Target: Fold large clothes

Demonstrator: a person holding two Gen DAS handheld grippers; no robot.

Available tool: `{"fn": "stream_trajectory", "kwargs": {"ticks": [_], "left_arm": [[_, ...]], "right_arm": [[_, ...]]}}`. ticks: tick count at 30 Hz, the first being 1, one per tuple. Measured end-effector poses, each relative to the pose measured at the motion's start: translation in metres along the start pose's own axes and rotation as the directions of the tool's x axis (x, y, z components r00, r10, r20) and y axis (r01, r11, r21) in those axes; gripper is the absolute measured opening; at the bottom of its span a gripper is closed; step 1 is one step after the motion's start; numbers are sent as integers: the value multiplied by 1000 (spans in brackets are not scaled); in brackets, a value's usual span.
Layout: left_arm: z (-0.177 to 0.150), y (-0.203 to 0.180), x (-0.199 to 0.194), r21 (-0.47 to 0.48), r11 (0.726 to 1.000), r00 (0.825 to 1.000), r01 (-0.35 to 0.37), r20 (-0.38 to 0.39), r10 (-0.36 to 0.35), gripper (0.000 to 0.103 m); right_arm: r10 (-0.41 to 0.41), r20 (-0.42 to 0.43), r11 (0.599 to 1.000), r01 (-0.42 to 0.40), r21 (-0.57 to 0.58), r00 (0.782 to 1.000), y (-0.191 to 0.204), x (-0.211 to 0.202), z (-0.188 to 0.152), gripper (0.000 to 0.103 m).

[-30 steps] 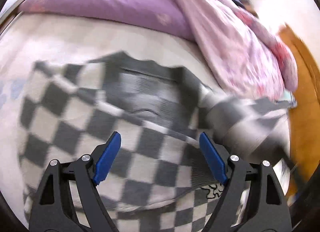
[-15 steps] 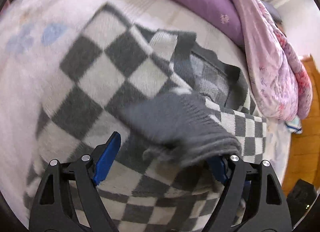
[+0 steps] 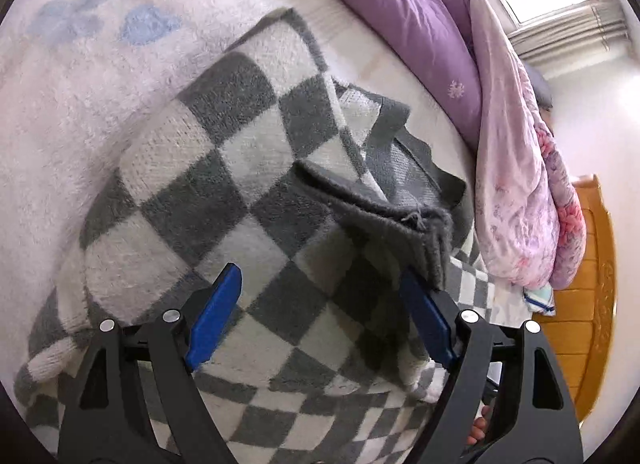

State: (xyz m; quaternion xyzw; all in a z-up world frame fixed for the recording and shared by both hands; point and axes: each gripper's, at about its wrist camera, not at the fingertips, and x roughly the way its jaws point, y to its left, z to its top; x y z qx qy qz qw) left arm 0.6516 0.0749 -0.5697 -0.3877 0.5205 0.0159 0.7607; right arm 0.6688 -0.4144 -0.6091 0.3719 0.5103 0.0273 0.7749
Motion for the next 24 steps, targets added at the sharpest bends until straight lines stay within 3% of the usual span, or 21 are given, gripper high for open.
{"fn": "stream_trajectory", "kwargs": {"ticks": [2,3,4,6,9,11,12,13,14,17,19,21,22,23,24], "left_arm": [[-1,-1,-6,-7,998,998,67,22,-67,82],[-3,0,-14,-13,993,991,120,57,-119,82],[-5,1,-20,-16,990,987,142,81,-140,82],[-7,4,-25,-27,984,980,179,94,-176,82],[-6,8,-14,-61,984,986,167,41,-164,82],[-6,7,-12,-94,966,970,242,20,-241,83],[-8,5,-12,-78,966,969,247,28,-245,86],[-9,3,-9,-60,974,976,217,33,-215,89],[-11,5,-3,-46,991,992,126,21,-125,89],[-7,15,28,-66,998,998,-24,-51,21,87],[-4,13,34,-53,998,999,-43,-29,41,86],[0,3,36,28,993,994,-111,9,110,65],[0,-3,39,74,986,989,-149,10,149,34],[0,-7,45,107,973,978,-205,1,206,16],[0,-9,47,110,974,979,-199,-9,201,14]], "right_arm": [[52,-14,999,-52,-2,999,2,6,4,67],[62,-29,998,-62,-4,998,3,11,5,60],[53,-50,999,-54,-10,997,2,14,5,46],[17,-60,999,-19,-43,998,10,19,3,42],[24,-58,999,-27,-43,998,12,18,-1,39],[20,-58,999,-22,-47,998,12,18,-3,37],[14,-59,998,-18,-57,998,12,19,-2,35],[10,-62,998,-14,-64,998,12,19,-2,34],[6,-63,998,-10,-66,998,10,19,-3,33],[-31,-56,996,26,-82,998,11,18,-3,23],[-67,-42,991,62,-122,997,15,15,-4,18],[-140,13,972,140,-187,990,25,4,-6,17],[-175,54,960,183,-211,983,31,-5,-8,16],[-197,93,952,213,-217,976,34,-16,-9,16],[-202,113,952,222,-212,973,35,-24,-9,16]]}}
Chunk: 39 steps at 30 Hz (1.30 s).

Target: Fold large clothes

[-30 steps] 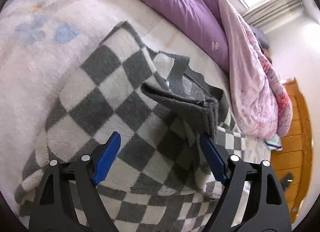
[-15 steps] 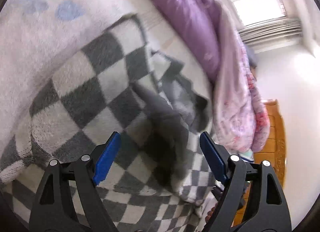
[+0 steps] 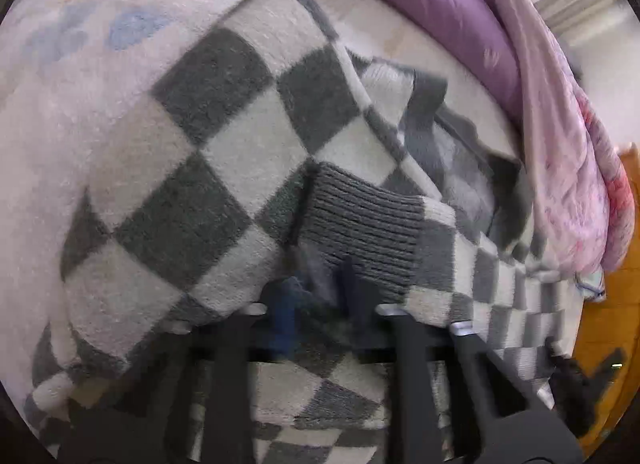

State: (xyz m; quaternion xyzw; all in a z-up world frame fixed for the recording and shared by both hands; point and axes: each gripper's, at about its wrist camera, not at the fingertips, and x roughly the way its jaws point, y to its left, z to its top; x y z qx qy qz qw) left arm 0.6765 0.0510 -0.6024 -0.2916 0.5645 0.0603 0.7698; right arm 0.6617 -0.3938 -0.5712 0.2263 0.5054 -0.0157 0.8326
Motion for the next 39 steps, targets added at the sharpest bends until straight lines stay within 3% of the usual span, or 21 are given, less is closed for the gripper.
{"fn": "stream_trajectory", "kwargs": {"ticks": [3,5,6,8,9,10,15,18,23,26,29,32,35,37,39], "left_arm": [[-3,-7,1,45,998,999,-48,19,47,12],[-4,-8,3,62,996,997,-69,31,67,12],[-4,-10,4,64,995,997,-71,29,69,12],[-3,-9,4,62,996,998,-59,27,57,12],[-3,-9,3,69,996,998,-57,32,55,12],[-2,-8,1,78,995,998,-59,38,56,11],[-10,-9,-23,126,989,995,-74,83,64,11],[-15,-9,-40,150,985,991,-84,120,66,11],[-15,18,-33,104,983,986,-148,97,138,11],[-12,24,-24,97,981,984,-166,78,159,11],[-9,21,-52,88,987,981,-131,152,117,11],[-8,26,-57,109,976,972,-189,165,170,11],[-10,37,-23,127,966,973,-224,82,215,10],[-10,30,-19,167,953,966,-253,105,238,11],[-7,29,-18,154,958,969,-240,98,227,11]], "right_arm": [[-87,47,993,90,-73,995,14,-15,-3,18],[-220,21,966,220,-137,975,22,5,-9,25],[-246,4,959,244,-147,969,23,13,-11,29],[-216,-42,971,210,-113,975,17,22,-12,40],[-211,-35,974,207,-90,977,13,18,-14,49],[-205,-24,976,203,-78,978,12,15,-15,52],[-207,21,971,208,-120,978,29,-8,-24,52],[-142,40,970,147,-192,989,52,-14,-30,53],[-89,-84,975,69,-213,993,63,22,-42,55],[-123,-127,967,90,-240,984,68,40,-48,56],[-74,-91,973,53,-224,993,75,25,-42,58],[-15,-79,987,2,-160,997,70,18,-37,58],[-45,-131,989,27,-143,990,64,41,-39,59],[-115,-147,977,85,-195,982,66,59,-42,60],[-152,-132,965,119,-234,979,71,67,-42,62]]}}
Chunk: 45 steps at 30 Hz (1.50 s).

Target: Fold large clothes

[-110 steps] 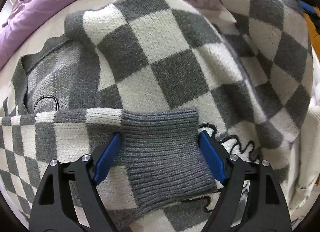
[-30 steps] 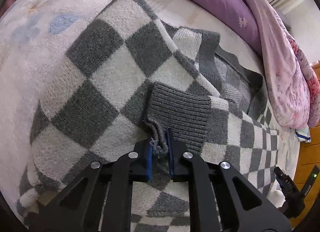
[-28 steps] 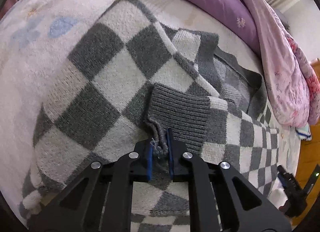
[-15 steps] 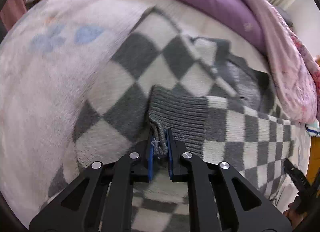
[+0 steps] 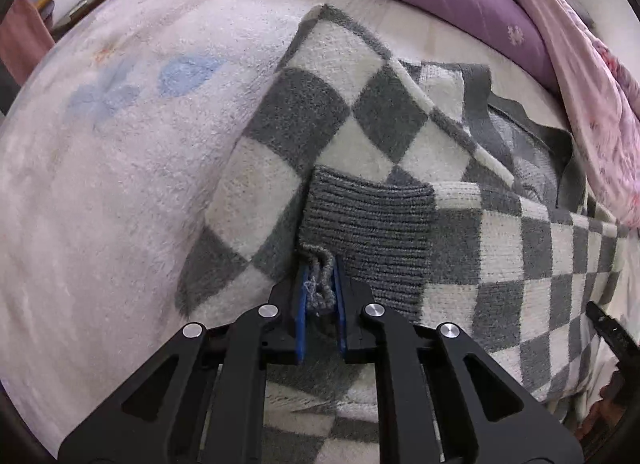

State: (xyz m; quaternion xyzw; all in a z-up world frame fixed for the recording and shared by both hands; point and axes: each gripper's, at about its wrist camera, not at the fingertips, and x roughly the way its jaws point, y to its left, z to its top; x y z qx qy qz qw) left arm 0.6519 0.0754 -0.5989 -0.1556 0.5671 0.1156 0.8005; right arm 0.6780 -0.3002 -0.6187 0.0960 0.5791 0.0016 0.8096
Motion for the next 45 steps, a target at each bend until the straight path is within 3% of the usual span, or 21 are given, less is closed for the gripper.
{"fn": "stream_trajectory", "kwargs": {"ticks": [6,10,14,17,22,30,31,32,33,34,37,45], "left_arm": [[13,17,-15,-66,993,994,100,-38,-103,17],[31,23,-33,-54,992,993,117,25,-115,49],[63,16,-30,-7,995,994,101,44,-101,49],[93,17,-13,-6,996,996,91,24,-91,55],[128,17,15,-43,995,996,94,8,-94,55],[145,9,42,21,996,996,86,-40,-85,55],[145,8,43,25,995,995,94,-43,-93,49],[144,5,43,45,996,997,74,-36,-73,30],[142,3,42,64,996,998,65,-32,-63,25],[139,1,37,77,996,999,53,-10,-52,23],[129,-3,20,102,994,999,33,40,-37,21],[99,3,-58,104,992,982,76,164,-92,20]], "right_arm": [[30,-18,999,-30,11,999,-2,-6,9,63],[64,17,998,-64,27,998,-7,-24,20,63],[66,36,997,-68,43,997,-14,-27,38,64],[88,54,991,-93,99,995,-23,-24,55,67],[105,68,980,-114,162,992,-37,-14,79,67],[184,33,954,-186,234,982,-47,17,104,68],[202,23,949,-201,243,979,-48,21,105,59],[219,26,944,-219,247,975,-48,23,106,48],[248,31,938,-248,244,968,-48,24,106,33],[247,30,939,-247,238,968,-47,22,105,26],[226,73,952,-236,193,971,-41,4,98,22],[208,213,959,-242,147,955,-47,-70,58,20]]}}
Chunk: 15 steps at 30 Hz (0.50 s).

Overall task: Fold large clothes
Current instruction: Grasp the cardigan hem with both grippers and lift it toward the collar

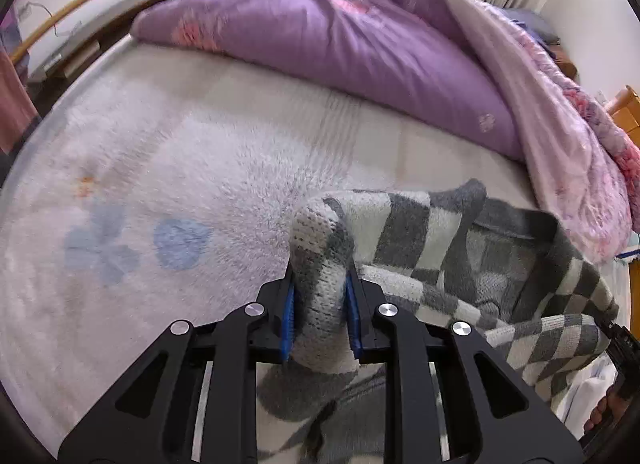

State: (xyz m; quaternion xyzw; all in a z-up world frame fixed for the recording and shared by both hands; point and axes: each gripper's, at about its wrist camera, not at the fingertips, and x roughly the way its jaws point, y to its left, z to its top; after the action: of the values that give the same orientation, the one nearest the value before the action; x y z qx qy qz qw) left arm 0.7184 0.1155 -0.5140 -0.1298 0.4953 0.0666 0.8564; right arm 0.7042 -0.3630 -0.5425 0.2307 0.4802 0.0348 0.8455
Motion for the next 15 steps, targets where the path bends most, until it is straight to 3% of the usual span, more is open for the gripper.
{"fn": "stream_trajectory", "kwargs": {"ticks": [7,15], "left_arm": [[-34,2,-73,-2,1000,997,14,79,-14,20],[-108,26,-158,-52,999,992,12,127,-5,20]], "right_arm": [[-9,69,1000,9,9,998,-3,-66,-47,20],[1,128,997,-10,72,992,-17,-144,-107,20]]}}
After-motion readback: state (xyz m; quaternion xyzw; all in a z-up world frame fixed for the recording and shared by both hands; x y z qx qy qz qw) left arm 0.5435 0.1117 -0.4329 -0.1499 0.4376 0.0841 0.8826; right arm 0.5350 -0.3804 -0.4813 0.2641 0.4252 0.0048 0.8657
